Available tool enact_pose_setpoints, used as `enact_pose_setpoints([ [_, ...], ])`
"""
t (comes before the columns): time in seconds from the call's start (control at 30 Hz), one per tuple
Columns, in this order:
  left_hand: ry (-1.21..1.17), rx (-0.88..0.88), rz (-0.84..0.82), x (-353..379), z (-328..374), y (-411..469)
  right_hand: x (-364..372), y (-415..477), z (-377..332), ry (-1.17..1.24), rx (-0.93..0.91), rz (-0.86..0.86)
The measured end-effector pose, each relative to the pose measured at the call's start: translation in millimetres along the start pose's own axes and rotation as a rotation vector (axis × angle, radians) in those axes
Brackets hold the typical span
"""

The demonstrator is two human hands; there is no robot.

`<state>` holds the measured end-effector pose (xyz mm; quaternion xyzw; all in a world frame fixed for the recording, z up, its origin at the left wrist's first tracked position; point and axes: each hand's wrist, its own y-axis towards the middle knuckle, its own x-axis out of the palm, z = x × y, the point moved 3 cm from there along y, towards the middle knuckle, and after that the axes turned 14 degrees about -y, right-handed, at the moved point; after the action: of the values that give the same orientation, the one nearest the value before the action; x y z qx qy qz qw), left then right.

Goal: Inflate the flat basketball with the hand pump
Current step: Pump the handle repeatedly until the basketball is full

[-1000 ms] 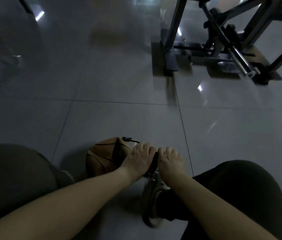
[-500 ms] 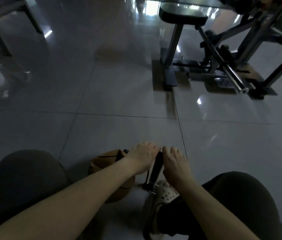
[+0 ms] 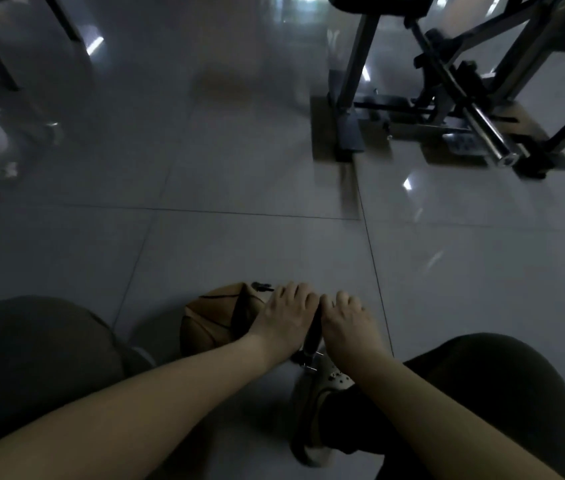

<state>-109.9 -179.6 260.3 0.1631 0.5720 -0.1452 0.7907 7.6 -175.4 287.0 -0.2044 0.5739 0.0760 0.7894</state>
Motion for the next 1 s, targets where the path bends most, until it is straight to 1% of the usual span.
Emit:
enact_pose_setpoints([
  [0.07,0.031,0.007,-0.016,20.3,-3.0,-0.6,15.3,4.0,-2.2,0.006,-0.009,-0.116],
  [0.13,0.032,-0.005,-0.113,42.2,-3.4,-2.7,33.5,7.0,-7.2,0.017,-0.001,-0.26],
  [0.2,0.038,-0.002,-0.158,53.2,-1.5,-2.5,46.1,9.0,-9.8,0.02,0.017,-0.336],
  [0.3,0.055,-0.029,-0.18,47.5,0.0,5.0,45.9,12.7,-6.0,-0.004,0.026,-0.31],
  [0.33,0.045,-0.043,-0.212,43.4,0.1,5.9,43.8,13.2,-5.6,-0.01,0.02,-0.296],
  [0.4,0.021,-0.09,-0.273,36.4,-0.2,4.9,39.5,13.3,-7.8,-0.001,0.002,-0.287],
  [0.47,-0.01,-0.143,-0.286,28.4,0.3,4.8,31.0,9.5,-12.9,0.033,-0.01,-0.292],
  [0.53,-0.062,-0.171,-0.312,13.8,-1.0,10.4,16.7,3.1,-13.4,0.069,0.005,-0.255],
  [0.6,-0.118,-0.126,-0.285,-10.8,-2.6,20.3,-6.6,-1.9,-5.1,0.104,0.063,-0.117],
  [0.67,-0.147,-0.056,-0.175,-44.1,-3.0,31.8,-32.3,-2.6,7.5,0.108,0.124,0.044],
  [0.77,-0.151,0.018,0.027,-84.1,-0.4,39.9,-62.9,1.8,19.2,0.079,0.165,0.27],
  [0.83,-0.185,-0.005,0.091,-92.3,-0.8,38.6,-68.2,4.9,17.2,0.07,0.18,0.376],
  [0.9,-0.238,-0.059,0.093,-81.0,-2.6,31.2,-55.1,5.7,8.3,0.067,0.181,0.362],
  [1.0,-0.217,-0.082,0.064,-37.3,-3.6,16.6,-18.9,4.9,-6.1,0.058,0.172,0.209],
])
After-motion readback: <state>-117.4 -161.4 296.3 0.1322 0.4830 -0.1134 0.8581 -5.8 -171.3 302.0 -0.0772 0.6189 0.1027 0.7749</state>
